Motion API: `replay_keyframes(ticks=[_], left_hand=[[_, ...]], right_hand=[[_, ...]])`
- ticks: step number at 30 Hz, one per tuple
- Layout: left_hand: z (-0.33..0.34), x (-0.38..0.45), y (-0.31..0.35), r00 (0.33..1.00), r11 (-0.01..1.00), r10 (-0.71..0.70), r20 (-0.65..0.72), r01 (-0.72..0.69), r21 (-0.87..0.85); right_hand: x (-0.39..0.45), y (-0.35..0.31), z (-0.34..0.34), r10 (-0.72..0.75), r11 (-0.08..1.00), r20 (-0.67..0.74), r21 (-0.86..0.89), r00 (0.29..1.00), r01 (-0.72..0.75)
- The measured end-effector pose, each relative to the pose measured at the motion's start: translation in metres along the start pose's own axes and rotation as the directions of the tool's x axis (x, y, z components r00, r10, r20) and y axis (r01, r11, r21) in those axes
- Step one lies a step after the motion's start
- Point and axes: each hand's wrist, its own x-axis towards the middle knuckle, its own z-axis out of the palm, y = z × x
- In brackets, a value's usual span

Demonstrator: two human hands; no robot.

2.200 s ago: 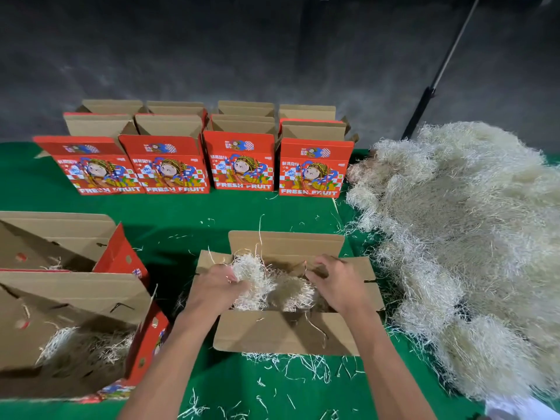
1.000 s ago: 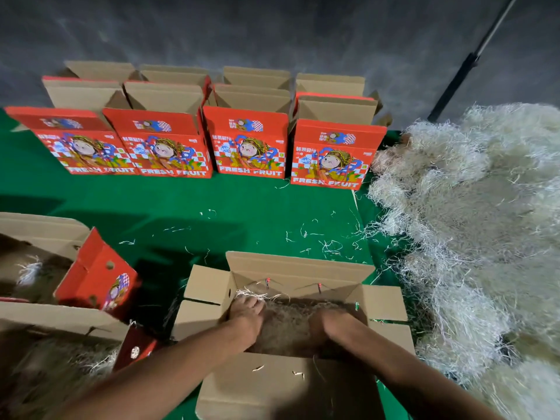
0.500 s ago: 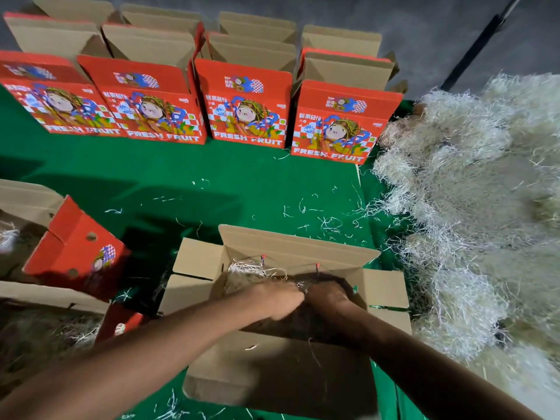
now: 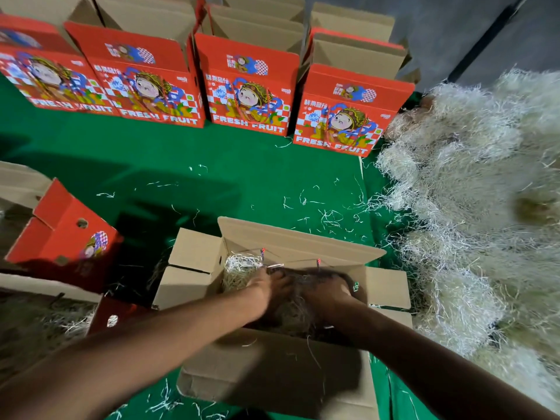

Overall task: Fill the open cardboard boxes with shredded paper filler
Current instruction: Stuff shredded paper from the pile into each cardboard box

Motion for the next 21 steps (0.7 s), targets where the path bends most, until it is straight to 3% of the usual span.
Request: replay_keyframes(ticks=[2, 4, 6, 7, 8, 11, 15, 18, 19, 21], left_hand=[[0.002, -0.001, -0.001, 0.999, 0.994, -0.041, 0.027, 0.044, -0.104], [-0.015, -0.016, -0.005, 0.994, 0.969, -0.099, 0.038, 0.105, -0.226], [-0.027, -0.026, -0.008, 0.981, 0.927, -0.167, -0.103, 0.120, -0.354], [-0.034, -0.033, -0.011, 0.964, 0.941, -0.179, -0.196, 0.110, -0.320], [-0.035, -0.035, -0.012, 0.960, 0.957, -0.195, -0.203, 0.141, -0.254], [-0.032, -0.037, -0.015, 0.948, 0.943, -0.310, -0.067, 0.299, -0.145], [-0.009, -0.038, -0.027, 0.970, 0.915, -0.242, 0.027, 0.238, -0.326], [0.004, -0.042, -0.028, 0.986, 0.915, -0.168, -0.006, 0.153, -0.372], [0.002, -0.038, -0.027, 0.984, 0.920, -0.156, 0.081, 0.175, -0.350], [0.004, -0.030, -0.021, 0.941, 0.955, -0.249, 0.229, 0.278, -0.101]], right_hand=[[-0.013, 0.007, -0.011, -0.091, 0.987, 0.039, 0.135, 0.995, 0.085], [-0.019, 0.010, -0.026, -0.098, 0.983, 0.065, 0.159, 0.993, 0.087], [-0.018, 0.005, -0.038, -0.041, 0.976, 0.011, 0.214, 0.999, 0.038], [-0.015, 0.001, -0.041, -0.026, 0.972, -0.028, 0.231, 0.999, 0.032], [-0.011, -0.003, -0.042, -0.019, 0.971, -0.046, 0.236, 0.999, 0.030], [0.003, -0.010, -0.028, -0.040, 0.974, 0.030, 0.223, 0.999, 0.032], [0.012, -0.014, -0.008, -0.082, 0.996, 0.073, 0.026, 0.994, 0.081], [0.013, -0.020, -0.004, -0.047, 0.993, 0.085, -0.108, 0.995, 0.056], [0.013, -0.022, -0.002, -0.033, 0.991, 0.079, -0.127, 0.996, 0.043], [0.013, -0.026, 0.002, -0.013, 0.992, 0.089, -0.125, 0.996, 0.024]])
